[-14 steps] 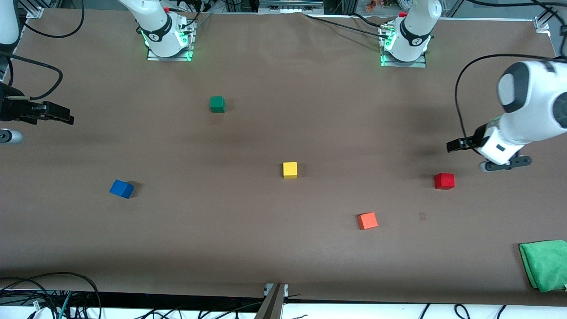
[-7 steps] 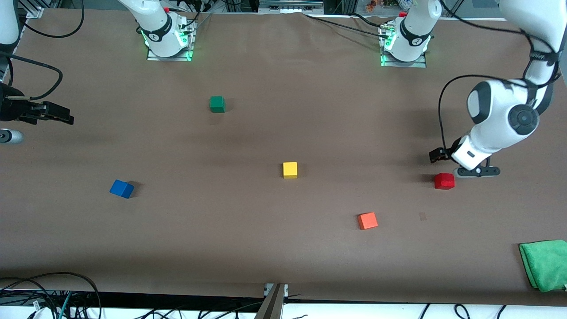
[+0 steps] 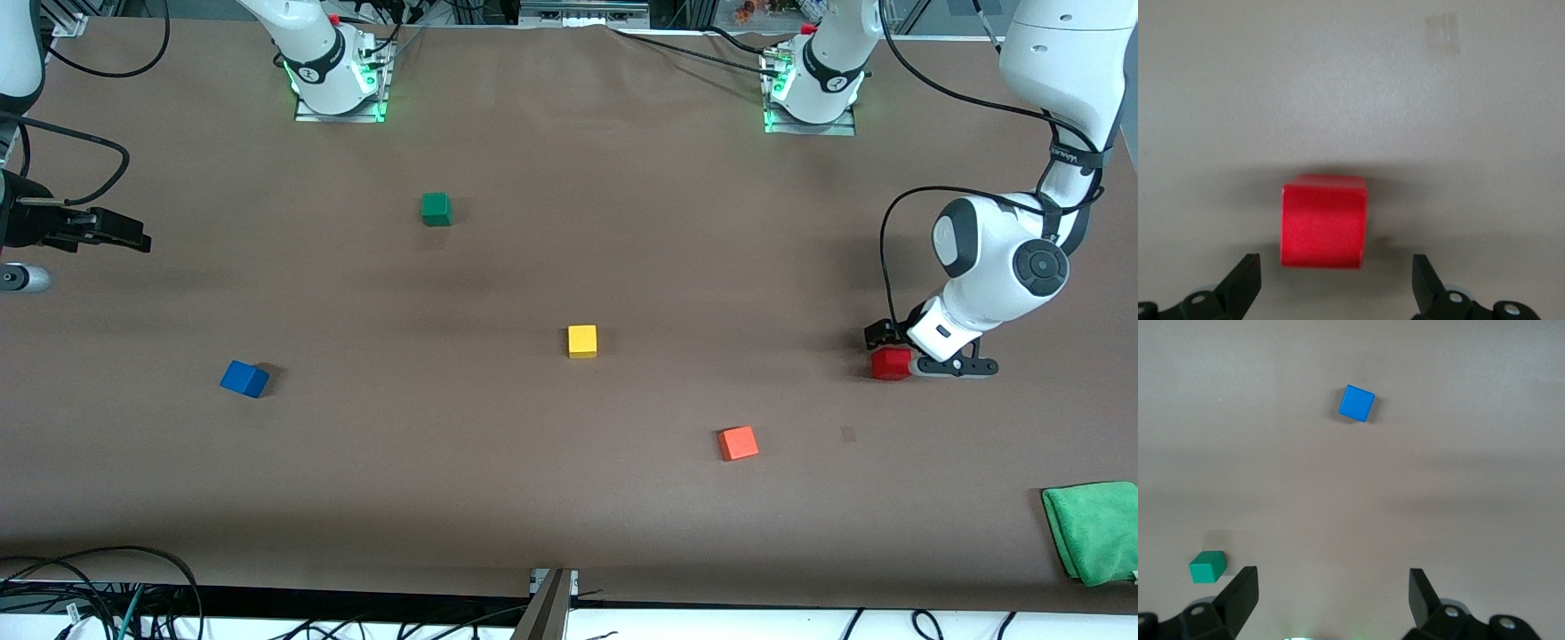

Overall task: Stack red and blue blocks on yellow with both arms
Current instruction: 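Reach the left gripper down over the red cube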

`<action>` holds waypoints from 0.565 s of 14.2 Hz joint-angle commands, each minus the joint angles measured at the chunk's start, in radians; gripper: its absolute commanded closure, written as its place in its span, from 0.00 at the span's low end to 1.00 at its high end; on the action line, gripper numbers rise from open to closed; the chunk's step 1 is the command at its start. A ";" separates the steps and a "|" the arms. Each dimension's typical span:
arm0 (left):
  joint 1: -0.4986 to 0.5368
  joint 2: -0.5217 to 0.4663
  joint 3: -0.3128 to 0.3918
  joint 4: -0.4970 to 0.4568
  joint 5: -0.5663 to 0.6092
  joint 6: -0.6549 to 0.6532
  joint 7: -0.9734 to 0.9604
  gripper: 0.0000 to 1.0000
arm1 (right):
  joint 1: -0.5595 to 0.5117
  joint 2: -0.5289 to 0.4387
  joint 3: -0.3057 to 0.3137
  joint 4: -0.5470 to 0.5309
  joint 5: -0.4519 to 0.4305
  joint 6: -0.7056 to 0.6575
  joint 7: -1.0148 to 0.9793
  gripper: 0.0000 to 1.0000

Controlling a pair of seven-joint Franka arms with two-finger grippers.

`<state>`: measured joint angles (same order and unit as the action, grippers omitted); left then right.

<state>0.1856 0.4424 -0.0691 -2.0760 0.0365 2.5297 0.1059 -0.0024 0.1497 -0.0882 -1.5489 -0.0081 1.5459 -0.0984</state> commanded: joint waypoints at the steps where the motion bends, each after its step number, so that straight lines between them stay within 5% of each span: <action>1: 0.006 0.036 -0.005 0.045 0.023 -0.006 0.015 0.00 | -0.005 0.008 0.004 0.026 -0.007 -0.006 0.003 0.00; 5: 0.006 0.085 -0.005 0.094 0.022 -0.008 0.015 0.02 | -0.002 0.008 0.005 0.033 -0.007 0.002 -0.001 0.00; 8: 0.003 0.085 -0.005 0.094 0.022 -0.014 0.012 0.70 | -0.001 0.031 0.005 0.033 -0.007 0.002 -0.001 0.00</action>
<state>0.1855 0.5141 -0.0699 -2.0092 0.0365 2.5296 0.1067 -0.0017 0.1537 -0.0877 -1.5407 -0.0081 1.5531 -0.0984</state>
